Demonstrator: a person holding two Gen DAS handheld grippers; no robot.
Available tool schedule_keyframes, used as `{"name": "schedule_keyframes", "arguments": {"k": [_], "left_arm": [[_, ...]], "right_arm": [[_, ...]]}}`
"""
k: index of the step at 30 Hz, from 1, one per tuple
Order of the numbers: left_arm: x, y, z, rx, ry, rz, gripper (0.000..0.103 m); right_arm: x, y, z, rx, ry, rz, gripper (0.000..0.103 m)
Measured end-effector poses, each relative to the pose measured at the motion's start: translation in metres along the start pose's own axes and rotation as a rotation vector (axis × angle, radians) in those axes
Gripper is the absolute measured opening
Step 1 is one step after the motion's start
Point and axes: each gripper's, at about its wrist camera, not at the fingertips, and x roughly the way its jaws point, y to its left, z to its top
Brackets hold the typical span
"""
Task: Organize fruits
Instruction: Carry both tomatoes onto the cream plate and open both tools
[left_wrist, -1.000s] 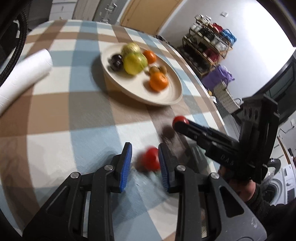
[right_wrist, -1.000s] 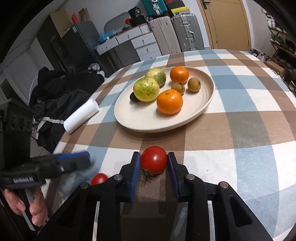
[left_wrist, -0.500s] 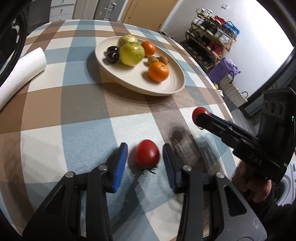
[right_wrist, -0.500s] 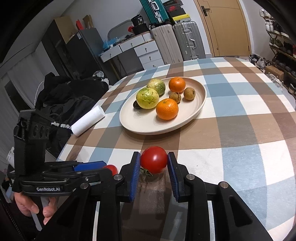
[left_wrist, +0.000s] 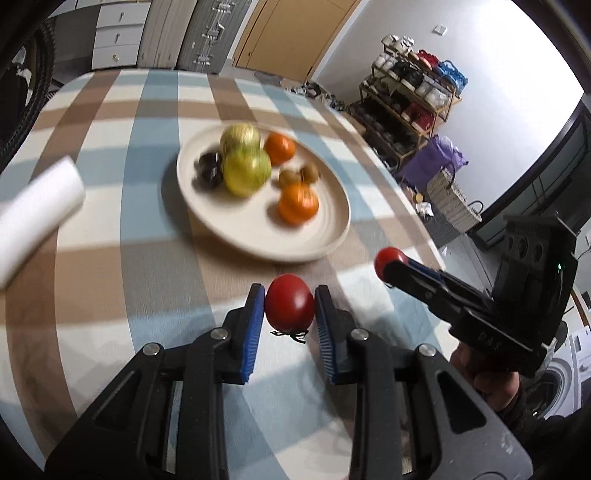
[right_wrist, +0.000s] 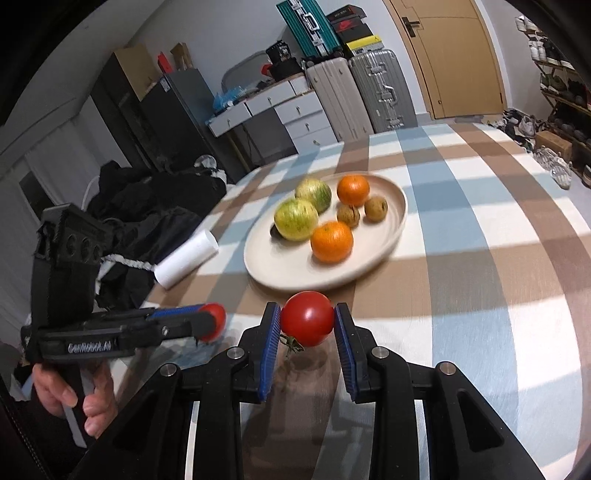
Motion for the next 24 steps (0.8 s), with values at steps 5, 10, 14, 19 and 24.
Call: {"name": "schedule_keyframes", "arguments": {"k": [5, 10, 14, 19, 24], "left_arm": [[0.011, 0.001, 0.036, -0.006, -0.019, 0.010, 0.025], [0.028, -0.017, 0.056, 0.098, -0.054, 0.106, 0.025], [0.047, -0.022, 0.063, 0.110, -0.028, 0.098, 0.025], [0.062, -0.025, 0.063, 0.155, -0.045, 0.170, 0.025], [0.074, -0.028, 0.065, 0.180, -0.033, 0.165, 0.025]], "right_arm": [[0.000, -0.009, 0.027, 0.016, -0.022, 0.019, 0.030], [0.012, -0.021, 0.056, 0.030, -0.013, 0.026, 0.030], [0.031, -0.032, 0.070, 0.046, 0.022, 0.027, 0.030], [0.057, -0.046, 0.081, 0.094, 0.073, 0.037, 0.030], [0.076, -0.055, 0.083, 0.146, 0.103, 0.028, 0.030]]}}
